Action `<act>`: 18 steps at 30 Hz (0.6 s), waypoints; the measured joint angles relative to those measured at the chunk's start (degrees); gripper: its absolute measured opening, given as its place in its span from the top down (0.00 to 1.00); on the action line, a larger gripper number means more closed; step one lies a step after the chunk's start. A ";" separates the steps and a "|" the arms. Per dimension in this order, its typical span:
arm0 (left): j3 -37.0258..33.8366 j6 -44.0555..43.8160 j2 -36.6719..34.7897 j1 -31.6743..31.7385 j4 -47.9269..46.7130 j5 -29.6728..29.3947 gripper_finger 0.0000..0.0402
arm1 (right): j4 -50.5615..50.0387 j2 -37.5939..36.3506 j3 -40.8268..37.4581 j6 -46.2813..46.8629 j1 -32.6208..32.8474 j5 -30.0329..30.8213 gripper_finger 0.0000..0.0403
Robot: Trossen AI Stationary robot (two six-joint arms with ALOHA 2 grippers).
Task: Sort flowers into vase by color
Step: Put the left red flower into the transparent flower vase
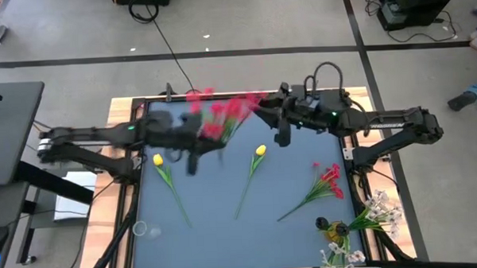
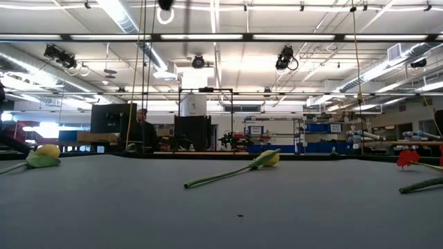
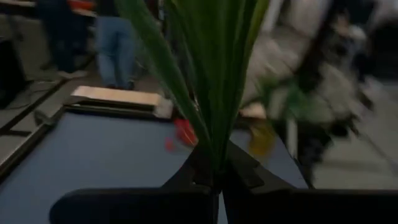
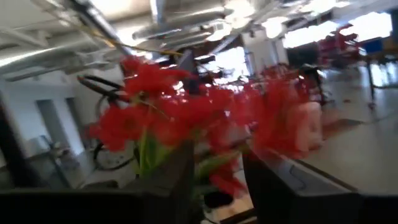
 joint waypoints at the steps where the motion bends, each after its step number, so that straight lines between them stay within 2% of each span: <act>1: 0.02 1.21 -2.17 -1.64 -2.97 -0.31 0.97 | -0.11 -0.41 0.00 -0.26 0.44 0.85 0.62; 4: -1.03 2.42 -8.79 -7.47 -9.53 0.43 0.97 | -0.53 -1.87 0.00 -0.01 1.17 6.74 0.61; 7: -4.49 -1.78 -15.41 -14.64 -13.18 2.40 0.97 | -0.46 -3.32 0.00 1.34 1.20 12.15 0.61; 12: -8.79 -10.01 -24.39 -27.06 -13.98 3.73 0.97 | -3.65 -3.92 0.00 2.34 2.35 16.48 0.61; 15: -8.97 -13.13 -27.31 -33.09 -20.80 8.90 0.97 | -5.73 -3.81 0.00 4.60 3.08 18.75 0.61; 18: -8.99 -13.39 -29.44 -36.77 -24.97 7.69 0.95 | -7.65 -3.18 0.02 7.30 3.69 19.73 0.61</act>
